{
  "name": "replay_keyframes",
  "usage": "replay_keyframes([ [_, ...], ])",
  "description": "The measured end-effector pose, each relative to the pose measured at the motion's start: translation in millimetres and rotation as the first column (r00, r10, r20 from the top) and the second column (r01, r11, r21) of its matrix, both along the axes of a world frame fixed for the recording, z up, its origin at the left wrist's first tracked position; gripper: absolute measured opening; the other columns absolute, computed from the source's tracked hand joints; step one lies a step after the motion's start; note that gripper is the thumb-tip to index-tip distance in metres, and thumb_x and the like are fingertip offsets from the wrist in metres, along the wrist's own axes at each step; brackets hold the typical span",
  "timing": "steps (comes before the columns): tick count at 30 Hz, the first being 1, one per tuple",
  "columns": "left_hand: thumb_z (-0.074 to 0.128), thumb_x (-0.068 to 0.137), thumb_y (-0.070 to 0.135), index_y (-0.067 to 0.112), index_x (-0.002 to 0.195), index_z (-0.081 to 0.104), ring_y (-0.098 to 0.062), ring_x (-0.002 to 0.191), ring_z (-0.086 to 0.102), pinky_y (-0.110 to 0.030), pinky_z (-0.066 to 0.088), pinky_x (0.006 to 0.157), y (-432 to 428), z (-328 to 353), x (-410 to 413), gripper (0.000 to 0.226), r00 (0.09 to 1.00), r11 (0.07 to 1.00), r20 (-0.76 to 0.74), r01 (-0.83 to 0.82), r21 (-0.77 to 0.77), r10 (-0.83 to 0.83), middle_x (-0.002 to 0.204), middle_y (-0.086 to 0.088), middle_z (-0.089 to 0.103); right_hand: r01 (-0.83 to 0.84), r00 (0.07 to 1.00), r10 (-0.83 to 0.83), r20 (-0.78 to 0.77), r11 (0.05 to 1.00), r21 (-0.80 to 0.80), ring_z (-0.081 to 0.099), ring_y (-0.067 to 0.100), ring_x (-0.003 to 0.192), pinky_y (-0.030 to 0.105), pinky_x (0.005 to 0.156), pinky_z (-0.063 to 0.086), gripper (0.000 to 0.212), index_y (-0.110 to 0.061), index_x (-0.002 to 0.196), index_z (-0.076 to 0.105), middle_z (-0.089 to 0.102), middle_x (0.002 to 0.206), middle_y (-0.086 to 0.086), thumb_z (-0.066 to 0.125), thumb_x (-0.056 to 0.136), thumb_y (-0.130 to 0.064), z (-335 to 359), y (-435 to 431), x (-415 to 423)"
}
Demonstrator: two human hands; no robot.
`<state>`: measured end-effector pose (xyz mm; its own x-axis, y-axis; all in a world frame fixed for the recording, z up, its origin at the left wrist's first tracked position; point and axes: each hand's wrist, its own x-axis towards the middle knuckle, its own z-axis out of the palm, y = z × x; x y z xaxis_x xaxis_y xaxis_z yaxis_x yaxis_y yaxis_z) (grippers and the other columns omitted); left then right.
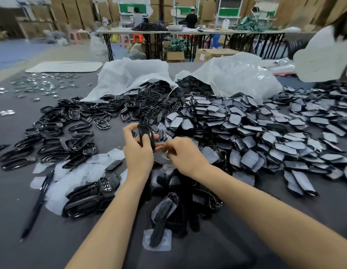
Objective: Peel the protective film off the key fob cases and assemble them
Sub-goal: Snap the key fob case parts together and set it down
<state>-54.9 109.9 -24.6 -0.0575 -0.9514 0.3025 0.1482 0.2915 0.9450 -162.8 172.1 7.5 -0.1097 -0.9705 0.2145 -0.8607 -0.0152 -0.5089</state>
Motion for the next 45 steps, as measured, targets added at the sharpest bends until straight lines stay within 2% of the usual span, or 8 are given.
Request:
replay_keyframes([
  [4, 0.040, 0.097, -0.001, 0.029, 0.104, 0.042, -0.027, 0.066, 0.072, -0.029, 0.058, 0.060, 2, -1, -1, 0.031, 0.996, 0.995, -0.081, 0.049, 0.090, -0.042, 0.085, -0.017, 0.070, 0.195, 0.843, -0.132, 0.521, 0.978, -0.068, 0.057, 0.009, 0.077, 0.019, 0.070, 0.049, 0.013, -0.015, 0.097, 0.071, 0.065, 0.087, 0.002, 0.064, 0.089, -0.008, 12, 5, -12],
  [7, 0.041, 0.098, 0.001, 0.037, 0.110, 0.044, -0.030, 0.063, 0.072, -0.033, 0.059, 0.059, 6, 0, -4, 0.038, 0.993, 0.993, -0.041, 0.109, 0.048, -0.107, 0.088, -0.014, 0.071, 0.189, 0.208, -0.106, 0.972, 0.980, 0.066, 0.059, 0.013, 0.072, 0.023, 0.062, 0.048, 0.016, -0.015, 0.092, 0.069, 0.065, 0.085, 0.004, 0.058, 0.091, -0.003, 24, 6, -24],
  [10, 0.040, 0.098, 0.000, 0.049, 0.113, 0.048, -0.025, 0.062, 0.072, -0.032, 0.060, 0.057, 9, 2, -6, 0.052, 0.984, 0.982, 0.111, 0.155, -0.111, -0.143, 0.091, -0.006, 0.069, 0.141, -0.147, -0.116, 0.982, 0.981, 0.136, 0.054, 0.013, 0.065, 0.018, 0.045, 0.047, 0.014, -0.011, 0.092, 0.065, 0.059, 0.078, 0.004, 0.053, 0.094, -0.003, 21, 3, -33],
  [19, 0.052, 0.087, -0.012, 0.007, 0.085, 0.072, -0.003, 0.057, 0.063, -0.005, 0.041, 0.054, 19, 6, -12, 0.027, 0.881, 0.873, 0.469, 0.184, -0.452, 0.057, 0.082, -0.002, 0.066, 0.100, -0.470, -0.101, 0.877, 0.981, 0.166, 0.071, 0.021, 0.067, 0.026, 0.055, 0.059, 0.044, 0.002, 0.085, 0.071, 0.069, 0.076, 0.013, 0.054, 0.093, -0.037, -5, 7, -35],
  [22, 0.053, 0.086, -0.009, 0.005, 0.086, 0.071, 0.009, 0.063, 0.061, -0.001, 0.041, 0.055, 24, 4, -12, 0.023, 0.904, 0.880, 0.426, 0.225, -0.419, -0.029, 0.082, -0.001, 0.065, 0.126, -0.423, -0.025, 0.906, 0.988, 0.086, 0.073, 0.023, 0.074, 0.023, 0.059, 0.058, 0.019, 0.003, 0.078, 0.076, 0.071, 0.081, 0.016, 0.062, 0.075, -0.009, -4, 9, -35],
  [28, 0.054, 0.088, 0.047, 0.023, 0.092, 0.070, -0.011, 0.074, 0.068, -0.034, 0.056, 0.068, 23, 4, -9, 0.029, 0.889, 0.914, 0.430, 0.297, -0.278, -0.159, 0.085, 0.011, 0.061, 0.160, -0.259, 0.033, 0.965, 0.987, 0.010, 0.073, 0.024, 0.086, 0.023, 0.066, 0.058, 0.024, 0.001, 0.088, 0.074, 0.073, 0.091, 0.017, 0.056, 0.075, 0.010, -10, 10, -37],
  [37, 0.060, 0.092, 0.036, 0.031, 0.082, 0.064, -0.004, 0.062, 0.068, -0.015, 0.050, 0.062, 23, 5, -14, 0.012, 0.907, 0.932, 0.404, 0.242, -0.271, -0.118, 0.076, 0.000, 0.067, 0.160, 0.466, 0.079, 0.881, 0.972, -0.171, 0.063, 0.008, 0.110, 0.034, 0.096, 0.051, 0.033, -0.019, 0.103, 0.070, 0.072, 0.108, -0.006, 0.055, 0.091, 0.007, -8, 24, -29],
  [45, 0.059, 0.094, 0.030, 0.025, 0.084, 0.069, -0.017, 0.065, 0.071, -0.034, 0.058, 0.061, 19, 2, -12, 0.015, 0.964, 0.989, 0.242, 0.131, -0.065, -0.111, 0.078, 0.001, 0.072, 0.194, 0.431, -0.026, 0.902, 0.979, -0.064, 0.069, 0.013, 0.069, 0.018, 0.063, 0.053, 0.016, -0.012, 0.090, 0.072, 0.073, 0.080, 0.005, 0.069, 0.082, 0.001, -9, 24, -27],
])
